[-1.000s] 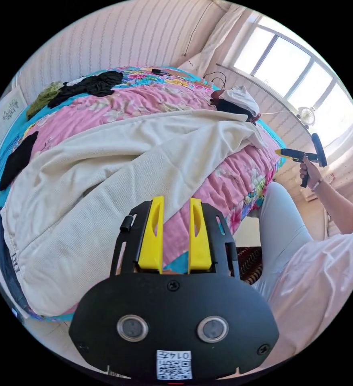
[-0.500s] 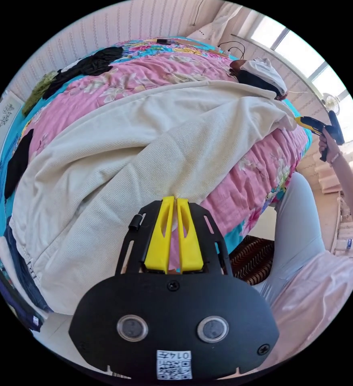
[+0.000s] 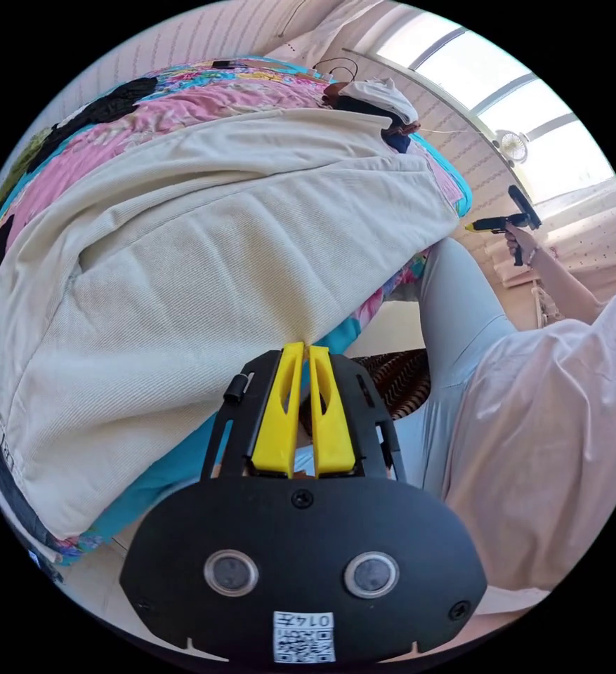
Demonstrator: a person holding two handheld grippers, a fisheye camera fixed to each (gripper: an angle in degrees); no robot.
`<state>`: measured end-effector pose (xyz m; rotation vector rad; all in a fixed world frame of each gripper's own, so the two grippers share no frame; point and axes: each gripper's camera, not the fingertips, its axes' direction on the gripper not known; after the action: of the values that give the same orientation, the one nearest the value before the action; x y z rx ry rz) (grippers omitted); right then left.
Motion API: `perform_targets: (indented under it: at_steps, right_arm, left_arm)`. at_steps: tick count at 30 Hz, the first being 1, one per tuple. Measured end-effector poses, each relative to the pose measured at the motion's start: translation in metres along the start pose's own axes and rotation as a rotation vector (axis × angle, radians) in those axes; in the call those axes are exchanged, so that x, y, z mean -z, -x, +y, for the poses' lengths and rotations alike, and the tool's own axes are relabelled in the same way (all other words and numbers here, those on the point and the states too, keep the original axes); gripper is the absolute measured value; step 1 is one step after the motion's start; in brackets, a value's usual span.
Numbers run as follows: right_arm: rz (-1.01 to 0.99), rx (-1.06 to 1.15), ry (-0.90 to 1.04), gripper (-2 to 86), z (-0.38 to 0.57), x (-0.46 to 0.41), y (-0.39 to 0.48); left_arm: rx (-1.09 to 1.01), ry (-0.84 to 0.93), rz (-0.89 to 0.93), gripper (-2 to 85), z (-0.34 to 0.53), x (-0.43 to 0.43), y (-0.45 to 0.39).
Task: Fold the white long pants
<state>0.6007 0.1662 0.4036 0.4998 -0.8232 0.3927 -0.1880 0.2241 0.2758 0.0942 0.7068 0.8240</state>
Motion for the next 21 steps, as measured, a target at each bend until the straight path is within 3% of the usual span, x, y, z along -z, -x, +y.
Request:
perform_targets:
  at_steps: [8,16,19,21]
  right_arm:
    - [-0.126,0.040,-0.213,13.6,0.002,0.049,0.021]
    - [-0.080,0.100,-0.310,14.3,-0.036,0.076,0.063]
    - [-0.159,0.093,-0.195,10.7,-0.042,0.065,0.064]
    - [-0.140,0.102,-0.215,5.3,-0.026,0.075,0.071]
  left_arm:
    - [0.023,-0.013,0.012,-0.8,-0.004,-0.012,0.002]
    - [0.046,-0.026,-0.009,0.2,-0.004,-0.027,-0.007]
    - [0.027,-0.104,-0.084,1.1,-0.005,-0.006,-0.017]
    - [-0.021,-0.175,-0.215,4.0,-0.011,0.012,-0.026]
